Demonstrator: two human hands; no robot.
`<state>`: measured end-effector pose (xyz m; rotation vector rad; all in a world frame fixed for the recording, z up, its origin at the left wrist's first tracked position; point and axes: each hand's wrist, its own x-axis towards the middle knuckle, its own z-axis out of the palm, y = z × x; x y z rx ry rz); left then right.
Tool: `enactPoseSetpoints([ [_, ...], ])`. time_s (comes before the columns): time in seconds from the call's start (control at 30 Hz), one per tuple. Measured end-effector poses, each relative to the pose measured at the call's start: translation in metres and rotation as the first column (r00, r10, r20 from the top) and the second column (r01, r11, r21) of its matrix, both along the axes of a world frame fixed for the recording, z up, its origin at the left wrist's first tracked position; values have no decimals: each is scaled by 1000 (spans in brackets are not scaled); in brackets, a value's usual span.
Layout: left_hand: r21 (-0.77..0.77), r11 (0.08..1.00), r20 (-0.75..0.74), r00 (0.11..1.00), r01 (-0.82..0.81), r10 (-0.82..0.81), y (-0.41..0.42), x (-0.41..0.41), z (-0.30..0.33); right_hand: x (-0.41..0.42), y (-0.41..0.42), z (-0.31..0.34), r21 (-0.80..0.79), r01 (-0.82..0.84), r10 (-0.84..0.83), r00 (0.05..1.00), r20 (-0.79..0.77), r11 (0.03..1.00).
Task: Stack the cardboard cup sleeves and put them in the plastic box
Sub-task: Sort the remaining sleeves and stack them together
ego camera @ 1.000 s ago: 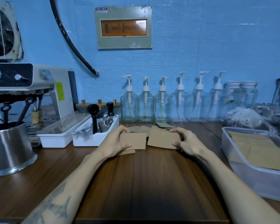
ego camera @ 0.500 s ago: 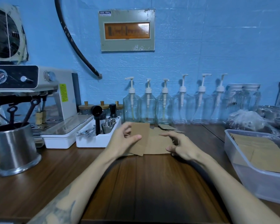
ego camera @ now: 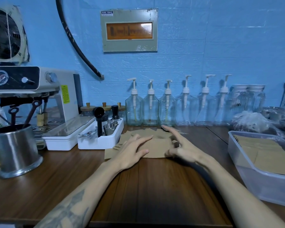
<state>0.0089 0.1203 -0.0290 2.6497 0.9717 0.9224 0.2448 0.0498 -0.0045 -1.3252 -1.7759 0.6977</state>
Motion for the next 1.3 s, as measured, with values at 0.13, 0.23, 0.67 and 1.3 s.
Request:
enactPoseSetpoints([
  [0.13,-28,1000,52,999,-5,6,1,0,-2,-1,9,-10,63,29,-39,988,153,998],
  [0.23,-72,997,53,999,-8,12,1,2,-6,-2,11,-14,55,33,-39,993,113,998],
  [0.67,-205,978,215,976,39,6,4,2,-2,14,9,-7,33,99,-102,986,130,995],
  [1.3,-81,899,-273,877,-431,396,74,34,11,51,21,-11,23,209,-211,968,137,978],
])
